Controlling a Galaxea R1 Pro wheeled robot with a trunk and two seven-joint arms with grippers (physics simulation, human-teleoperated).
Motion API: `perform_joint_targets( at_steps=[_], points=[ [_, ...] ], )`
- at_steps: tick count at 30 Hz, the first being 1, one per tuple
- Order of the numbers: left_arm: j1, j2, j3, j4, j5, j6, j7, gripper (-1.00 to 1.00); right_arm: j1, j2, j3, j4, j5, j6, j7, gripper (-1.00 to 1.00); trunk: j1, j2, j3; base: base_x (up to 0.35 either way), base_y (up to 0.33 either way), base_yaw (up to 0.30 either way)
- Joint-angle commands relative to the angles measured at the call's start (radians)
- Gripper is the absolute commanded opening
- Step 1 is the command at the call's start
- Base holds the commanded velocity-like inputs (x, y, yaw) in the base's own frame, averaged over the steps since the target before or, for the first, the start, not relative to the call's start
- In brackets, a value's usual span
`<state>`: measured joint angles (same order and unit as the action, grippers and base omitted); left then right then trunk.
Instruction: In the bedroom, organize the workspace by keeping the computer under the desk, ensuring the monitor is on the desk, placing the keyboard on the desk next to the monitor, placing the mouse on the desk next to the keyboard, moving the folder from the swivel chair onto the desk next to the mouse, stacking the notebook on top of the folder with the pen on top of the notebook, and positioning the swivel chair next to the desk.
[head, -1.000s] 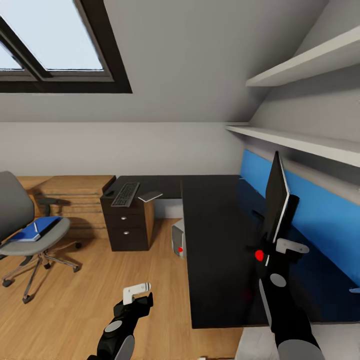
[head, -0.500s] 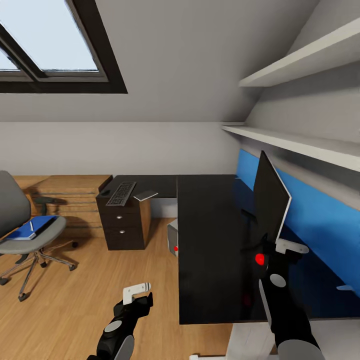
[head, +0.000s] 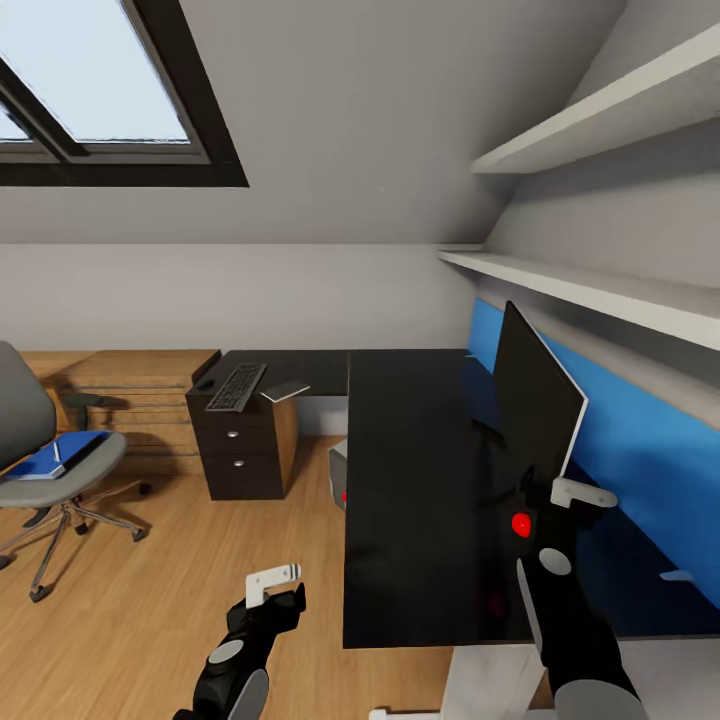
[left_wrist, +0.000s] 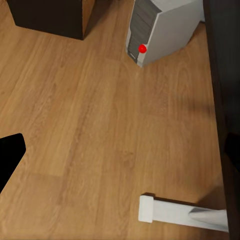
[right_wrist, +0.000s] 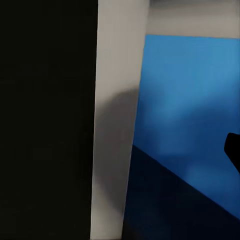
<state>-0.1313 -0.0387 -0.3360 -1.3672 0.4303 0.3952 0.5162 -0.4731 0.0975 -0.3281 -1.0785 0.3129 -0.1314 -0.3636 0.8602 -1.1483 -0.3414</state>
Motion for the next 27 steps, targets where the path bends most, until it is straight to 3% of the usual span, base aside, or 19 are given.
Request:
perform_joint_targets(
  at_steps=[1, 12, 27],
  points=[
    [-0.001, 0.000, -0.002, -0.002, 0.009, 0.002, 0.008, 1.00, -0.001, 0.001, -0.002, 0.000, 0.008, -0.002, -0.001, 1.00, 0.000, -0.001, -0.001, 0.000, -0.007, 0.000],
    [-0.001, 0.007, 0.004, -0.098, 0.012, -0.026, 0.000, 1.00, -0.001, 0.001, -0.003, 0.002, 0.009, -0.002, 0.000, 1.00, 0.000, -0.001, -0.001, 0.000, -0.001, 0.000],
    [-0.001, 0.008, 0.005, -0.099, 0.013, -0.032, 0.001, 1.00, 0.000, 0.001, -0.002, 0.002, 0.008, 0.000, 0.003, 1.00, 0.000, -0.001, -0.001, 0.000, 0.000, 0.000]
  ],
)
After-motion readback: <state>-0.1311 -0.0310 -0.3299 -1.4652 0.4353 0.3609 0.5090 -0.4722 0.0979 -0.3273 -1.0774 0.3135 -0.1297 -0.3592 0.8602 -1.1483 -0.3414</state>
